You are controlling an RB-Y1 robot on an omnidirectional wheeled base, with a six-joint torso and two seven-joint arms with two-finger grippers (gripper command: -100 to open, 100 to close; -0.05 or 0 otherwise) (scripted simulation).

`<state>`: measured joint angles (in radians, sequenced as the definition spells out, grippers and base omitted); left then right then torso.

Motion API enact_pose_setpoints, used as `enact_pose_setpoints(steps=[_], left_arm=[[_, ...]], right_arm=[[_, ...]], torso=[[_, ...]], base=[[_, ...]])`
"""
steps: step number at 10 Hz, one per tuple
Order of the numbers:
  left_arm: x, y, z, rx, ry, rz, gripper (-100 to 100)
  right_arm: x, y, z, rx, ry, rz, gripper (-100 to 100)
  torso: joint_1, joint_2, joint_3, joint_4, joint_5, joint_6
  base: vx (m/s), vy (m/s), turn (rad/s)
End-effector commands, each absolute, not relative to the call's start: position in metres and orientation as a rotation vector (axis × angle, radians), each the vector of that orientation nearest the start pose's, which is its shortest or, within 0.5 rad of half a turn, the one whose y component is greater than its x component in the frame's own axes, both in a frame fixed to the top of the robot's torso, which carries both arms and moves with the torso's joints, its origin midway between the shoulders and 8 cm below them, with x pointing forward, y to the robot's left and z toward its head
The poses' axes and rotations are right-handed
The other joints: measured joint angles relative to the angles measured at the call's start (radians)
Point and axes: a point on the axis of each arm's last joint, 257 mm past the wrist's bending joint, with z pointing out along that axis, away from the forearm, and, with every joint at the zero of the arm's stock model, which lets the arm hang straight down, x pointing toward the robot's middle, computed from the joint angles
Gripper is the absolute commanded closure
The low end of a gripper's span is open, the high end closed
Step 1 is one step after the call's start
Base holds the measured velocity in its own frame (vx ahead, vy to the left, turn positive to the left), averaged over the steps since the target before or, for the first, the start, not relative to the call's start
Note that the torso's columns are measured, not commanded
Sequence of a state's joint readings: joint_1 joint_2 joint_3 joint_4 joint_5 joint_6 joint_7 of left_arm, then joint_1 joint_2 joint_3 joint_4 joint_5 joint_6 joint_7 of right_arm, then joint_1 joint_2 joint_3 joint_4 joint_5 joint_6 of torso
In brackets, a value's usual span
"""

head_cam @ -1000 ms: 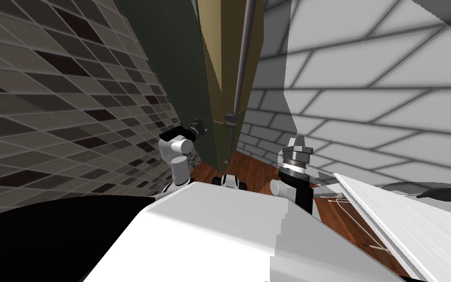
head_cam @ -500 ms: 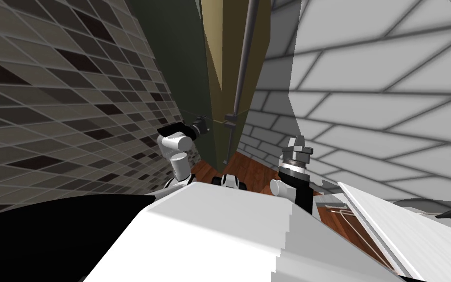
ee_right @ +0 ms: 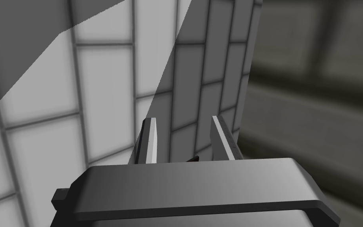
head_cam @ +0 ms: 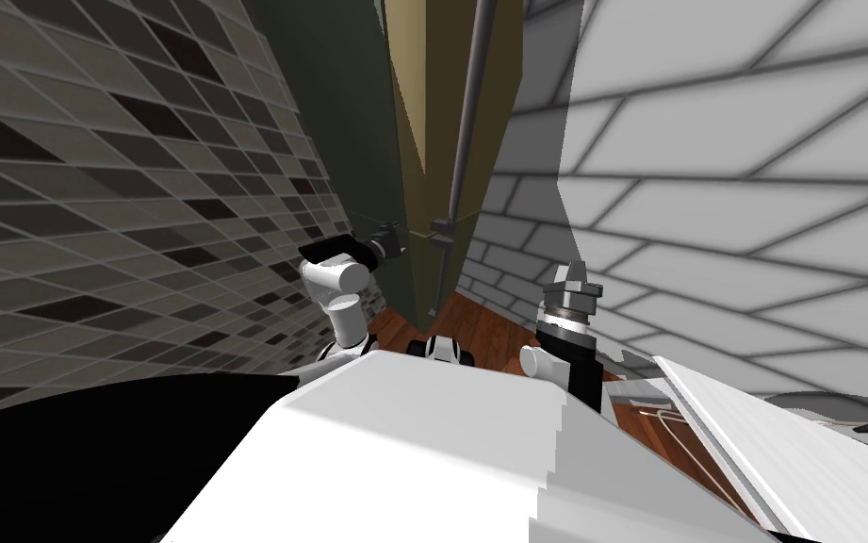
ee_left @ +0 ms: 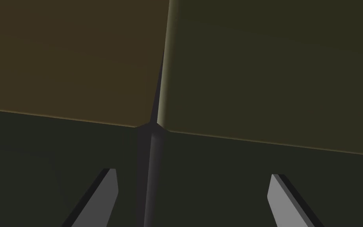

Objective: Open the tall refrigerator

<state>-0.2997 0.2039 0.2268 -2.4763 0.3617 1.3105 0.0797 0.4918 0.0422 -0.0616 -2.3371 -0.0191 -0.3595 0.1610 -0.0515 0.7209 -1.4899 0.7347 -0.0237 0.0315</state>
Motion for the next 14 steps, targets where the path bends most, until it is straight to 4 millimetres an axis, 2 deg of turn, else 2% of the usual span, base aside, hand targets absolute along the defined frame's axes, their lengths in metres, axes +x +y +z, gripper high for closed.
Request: enact_pose_setpoints(steps=[1,3,6,7,10,11,12,13,14], left_arm=[[0.473,0.197,0.048,-1.192,1.420,-1.363,-100],[0.473,0.197,0.048,-1.192,1.420,-1.363,-100],[0.461,0.187,0.063,-1.141,1.428,-1.384,-100],[0.461,0.187,0.063,-1.141,1.428,-1.384,-100],[0.445,0.177,0.083,-1.074,1.419,-1.405,-100],[0.448,0.179,0.064,-1.125,1.452,-1.372,-100],[0.447,0.180,0.063,-1.128,1.457,-1.369,-100],[0.447,0.180,0.062,-1.129,1.457,-1.367,100],[0.448,0.188,0.060,-1.149,1.446,-1.346,100]], right_arm=[[0.350,-0.308,0.026,0.692,0.658,1.090,0],[0.350,-0.308,0.026,0.692,0.658,1.090,0],[0.350,-0.308,0.026,0.692,0.658,1.090,0],[0.350,-0.308,0.026,0.692,0.658,1.090,0],[0.350,-0.308,0.026,0.692,0.658,1.090,0],[0.350,-0.308,0.026,0.692,0.658,1.090,0],[0.350,-0.308,0.026,0.692,0.658,1.090,0],[0.350,-0.308,0.026,0.692,0.658,1.090,0],[0.350,-0.308,0.026,0.692,0.658,1.090,0]], torso=[[-0.001,0.001,0.001,0.000,-0.001,0.002],[-0.001,0.002,0.001,0.001,-0.001,0.000],[0.008,0.000,0.000,0.000,0.003,-0.005],[0.014,0.000,-0.001,0.002,0.005,-0.010],[0.036,-0.009,-0.007,0.001,0.015,-0.017],[0.038,-0.007,-0.006,0.003,0.015,-0.018],[0.043,-0.004,-0.003,0.000,0.018,-0.021],[0.046,-0.002,0.000,-0.002,0.021,-0.024],[0.048,0.002,0.002,0.000,0.021,-0.025]], base=[[-0.003,-0.026,0.041],[0.005,-0.029,0.011],[0.000,-0.034,0.010],[0.005,-0.060,-0.003],[-0.007,-0.051,0.013],[-0.025,-0.009,0.053],[-0.037,0.006,0.043],[-0.038,0.002,0.038],[-0.039,-0.139,0.118]])
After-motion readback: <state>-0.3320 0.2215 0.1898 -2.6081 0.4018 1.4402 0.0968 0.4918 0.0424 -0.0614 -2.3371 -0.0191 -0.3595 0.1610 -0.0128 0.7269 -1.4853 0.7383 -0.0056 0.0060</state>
